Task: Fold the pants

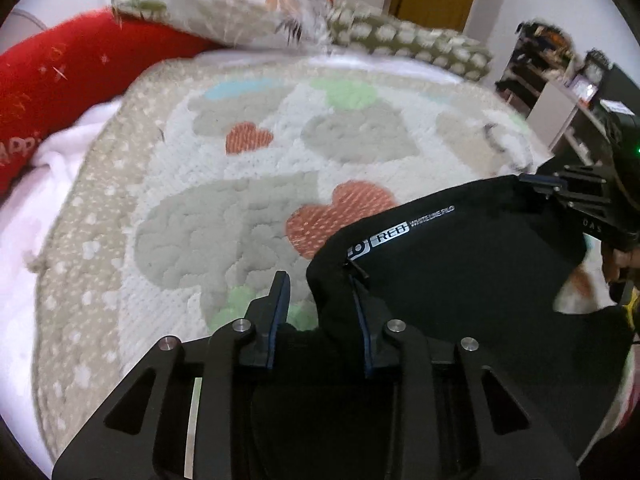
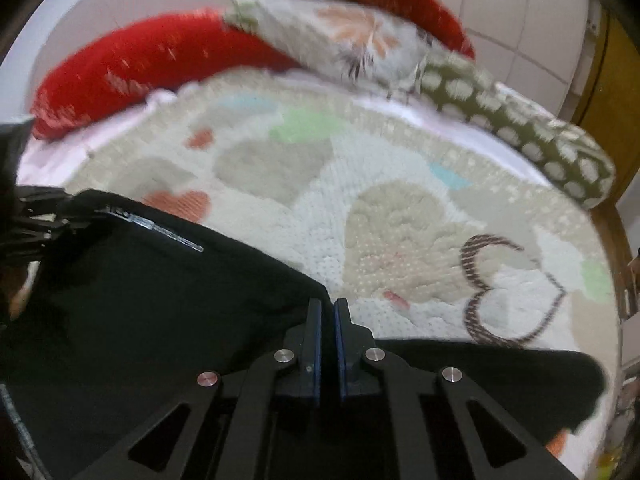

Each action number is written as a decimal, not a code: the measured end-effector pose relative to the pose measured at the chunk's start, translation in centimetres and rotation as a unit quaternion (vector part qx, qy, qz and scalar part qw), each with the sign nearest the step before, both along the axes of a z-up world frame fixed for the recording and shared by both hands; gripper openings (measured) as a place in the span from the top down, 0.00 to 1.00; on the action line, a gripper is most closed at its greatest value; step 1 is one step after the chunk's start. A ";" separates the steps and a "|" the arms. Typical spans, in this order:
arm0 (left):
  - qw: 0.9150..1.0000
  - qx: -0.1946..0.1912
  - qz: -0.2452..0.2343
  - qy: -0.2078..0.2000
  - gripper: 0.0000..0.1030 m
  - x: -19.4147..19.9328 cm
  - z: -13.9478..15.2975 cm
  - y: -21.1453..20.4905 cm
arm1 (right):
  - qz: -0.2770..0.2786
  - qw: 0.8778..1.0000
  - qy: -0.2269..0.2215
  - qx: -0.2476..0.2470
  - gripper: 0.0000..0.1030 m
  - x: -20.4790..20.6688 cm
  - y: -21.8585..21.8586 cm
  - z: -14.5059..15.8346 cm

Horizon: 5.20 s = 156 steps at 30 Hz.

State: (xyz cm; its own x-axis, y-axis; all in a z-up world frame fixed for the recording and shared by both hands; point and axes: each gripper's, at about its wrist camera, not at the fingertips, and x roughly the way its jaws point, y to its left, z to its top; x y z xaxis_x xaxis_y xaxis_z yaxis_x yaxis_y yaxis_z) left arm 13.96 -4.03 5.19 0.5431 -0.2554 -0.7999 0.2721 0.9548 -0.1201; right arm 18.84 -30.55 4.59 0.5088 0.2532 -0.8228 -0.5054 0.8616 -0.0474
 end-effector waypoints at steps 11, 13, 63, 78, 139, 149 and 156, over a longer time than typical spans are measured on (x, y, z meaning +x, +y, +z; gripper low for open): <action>0.994 -0.043 -0.025 -0.101 0.73 -14.5 7.5 -1.1 | 0.009 0.993 -0.084 0.080 0.95 -17.2 -4.4 8.5; 0.993 -0.051 -0.022 -0.102 0.73 -17.1 6.9 -1.1 | 0.012 0.993 -0.074 0.093 0.95 -20.6 -5.1 8.0; 0.972 -0.215 -0.090 -0.026 0.29 -27.6 2.3 -0.6 | -0.255 0.936 -0.038 0.240 0.96 -32.0 -19.4 3.7; 0.975 -0.206 0.078 -0.021 0.29 -26.0 1.1 5.1 | -0.278 0.908 0.038 0.310 0.45 -31.9 -20.6 -1.0; 0.986 -0.137 -0.047 0.085 0.27 -26.2 -0.9 -15.6 | -0.290 0.881 0.040 0.370 0.42 -28.9 -20.5 -1.6; 0.982 -0.138 -0.068 0.112 0.27 -27.0 -1.1 -17.7 | -0.290 0.880 0.040 0.373 0.41 -29.0 -20.7 -2.0; 0.984 -0.141 -0.051 0.094 0.27 -25.6 -1.1 -17.9 | -0.291 0.880 0.040 0.374 0.41 -29.1 -20.7 -2.1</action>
